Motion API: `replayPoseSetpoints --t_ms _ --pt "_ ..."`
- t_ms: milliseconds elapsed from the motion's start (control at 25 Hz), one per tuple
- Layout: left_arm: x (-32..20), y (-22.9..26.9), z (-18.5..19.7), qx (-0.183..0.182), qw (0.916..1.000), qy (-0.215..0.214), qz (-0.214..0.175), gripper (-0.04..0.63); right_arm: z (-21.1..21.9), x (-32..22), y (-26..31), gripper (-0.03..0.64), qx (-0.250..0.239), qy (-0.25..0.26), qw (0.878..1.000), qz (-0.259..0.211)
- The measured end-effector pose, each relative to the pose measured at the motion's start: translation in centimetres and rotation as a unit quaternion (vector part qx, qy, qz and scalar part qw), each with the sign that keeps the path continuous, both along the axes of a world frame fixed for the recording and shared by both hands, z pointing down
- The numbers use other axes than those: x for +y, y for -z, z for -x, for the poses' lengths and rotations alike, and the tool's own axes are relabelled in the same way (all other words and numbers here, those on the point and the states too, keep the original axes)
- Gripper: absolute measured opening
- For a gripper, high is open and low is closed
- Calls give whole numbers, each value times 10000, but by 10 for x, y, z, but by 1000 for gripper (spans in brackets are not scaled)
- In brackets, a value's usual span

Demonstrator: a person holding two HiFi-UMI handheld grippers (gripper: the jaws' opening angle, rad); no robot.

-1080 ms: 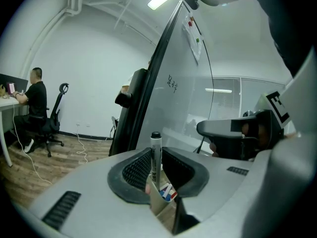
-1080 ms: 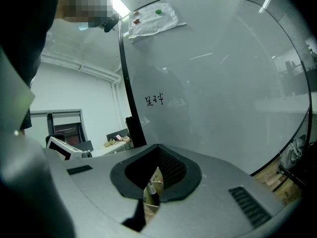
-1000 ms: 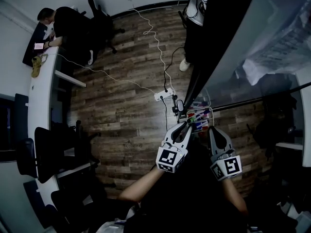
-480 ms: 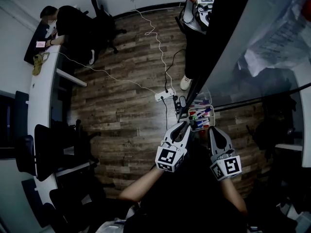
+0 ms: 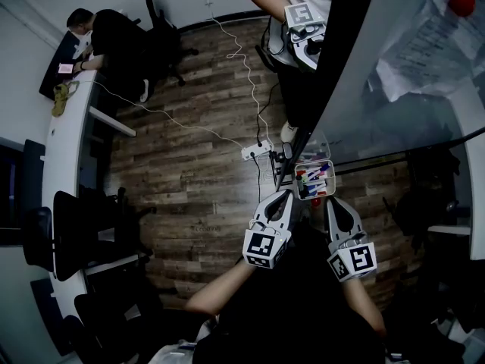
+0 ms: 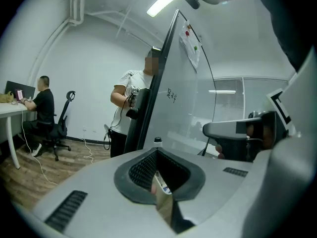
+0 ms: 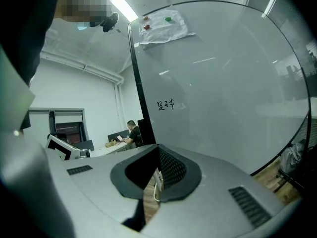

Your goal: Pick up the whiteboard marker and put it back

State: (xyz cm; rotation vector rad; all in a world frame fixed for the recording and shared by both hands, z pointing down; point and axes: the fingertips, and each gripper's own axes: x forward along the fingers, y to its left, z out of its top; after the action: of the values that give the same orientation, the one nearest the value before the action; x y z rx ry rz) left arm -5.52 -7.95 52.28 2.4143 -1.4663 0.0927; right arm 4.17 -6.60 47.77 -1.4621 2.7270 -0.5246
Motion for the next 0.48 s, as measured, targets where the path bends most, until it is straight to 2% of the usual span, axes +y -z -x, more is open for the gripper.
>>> replayPoseSetpoints --t_ms 280,480 --pt "12 10 1 -39 10000 13 -29 8 1 14 6 14 38 -23 9999 -128" --pt "25 38 7 -134 9991 90 -385 8 2 28 14 14 20 -41 9997 -239"
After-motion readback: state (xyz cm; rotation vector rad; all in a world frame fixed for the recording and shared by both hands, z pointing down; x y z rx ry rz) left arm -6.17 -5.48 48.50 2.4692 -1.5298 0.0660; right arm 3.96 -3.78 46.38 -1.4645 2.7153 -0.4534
